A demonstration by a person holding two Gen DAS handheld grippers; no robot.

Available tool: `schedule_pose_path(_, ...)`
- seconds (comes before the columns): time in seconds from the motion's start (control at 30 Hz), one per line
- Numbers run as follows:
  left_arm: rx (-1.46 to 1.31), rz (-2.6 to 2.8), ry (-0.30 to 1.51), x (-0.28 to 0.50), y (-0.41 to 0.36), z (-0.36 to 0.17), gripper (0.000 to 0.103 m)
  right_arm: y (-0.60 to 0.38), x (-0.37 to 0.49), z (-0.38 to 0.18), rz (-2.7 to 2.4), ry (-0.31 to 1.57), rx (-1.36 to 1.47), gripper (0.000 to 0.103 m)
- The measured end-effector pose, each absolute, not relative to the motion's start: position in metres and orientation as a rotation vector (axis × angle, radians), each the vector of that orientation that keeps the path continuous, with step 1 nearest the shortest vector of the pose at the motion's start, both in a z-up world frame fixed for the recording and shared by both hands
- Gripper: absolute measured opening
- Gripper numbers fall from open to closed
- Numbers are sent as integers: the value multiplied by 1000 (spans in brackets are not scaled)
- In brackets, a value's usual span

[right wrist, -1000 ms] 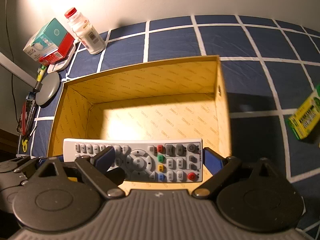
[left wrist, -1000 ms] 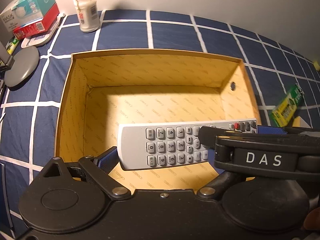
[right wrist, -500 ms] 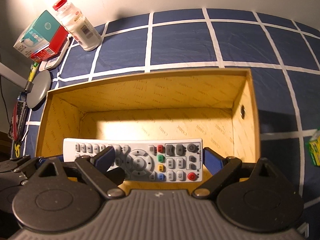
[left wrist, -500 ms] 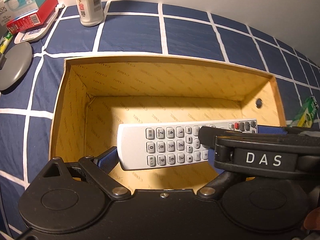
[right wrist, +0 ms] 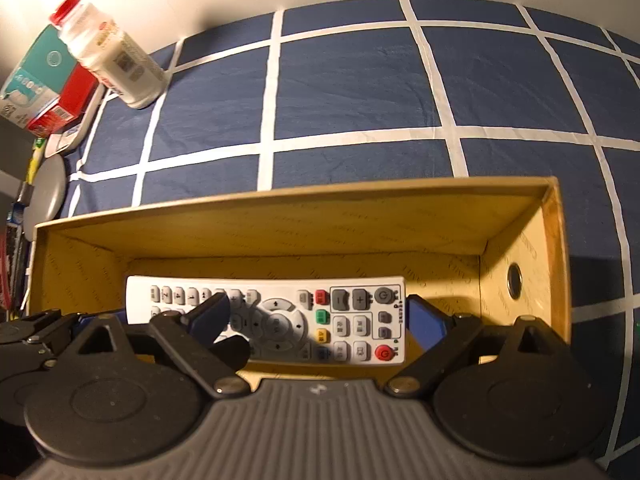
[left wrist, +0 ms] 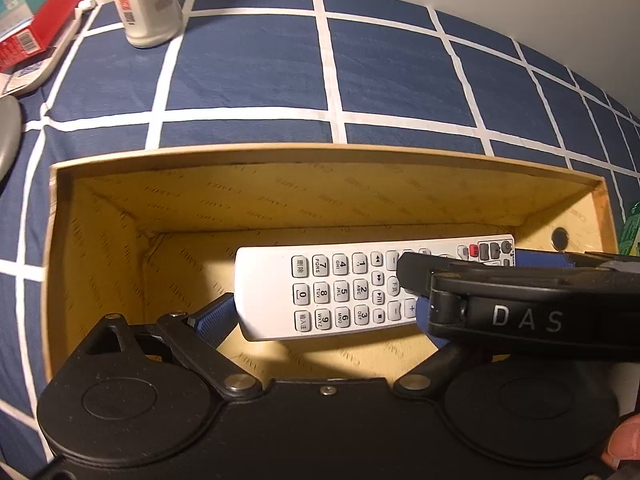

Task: Organize objects
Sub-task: 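Lower the TV remote into the box and open both tools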

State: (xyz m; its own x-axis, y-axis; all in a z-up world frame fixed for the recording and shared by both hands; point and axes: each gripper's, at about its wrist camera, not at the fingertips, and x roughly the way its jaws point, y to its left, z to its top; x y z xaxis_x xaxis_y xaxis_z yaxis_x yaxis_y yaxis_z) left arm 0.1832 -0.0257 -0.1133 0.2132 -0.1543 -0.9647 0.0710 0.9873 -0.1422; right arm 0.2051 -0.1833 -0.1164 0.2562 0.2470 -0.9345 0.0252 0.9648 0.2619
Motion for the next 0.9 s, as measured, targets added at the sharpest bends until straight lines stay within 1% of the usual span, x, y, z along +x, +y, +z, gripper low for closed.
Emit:
schedule_pose_path(0.33, -86, -171, 1364, 201, -21, -133, 94, -180, 221, -135, 135, 1326, 233, 93)
schedule_pose_path(0.9, -91, -172, 1367, 210, -19, -142, 95, -179, 228, -144, 129, 1336, 231, 94)
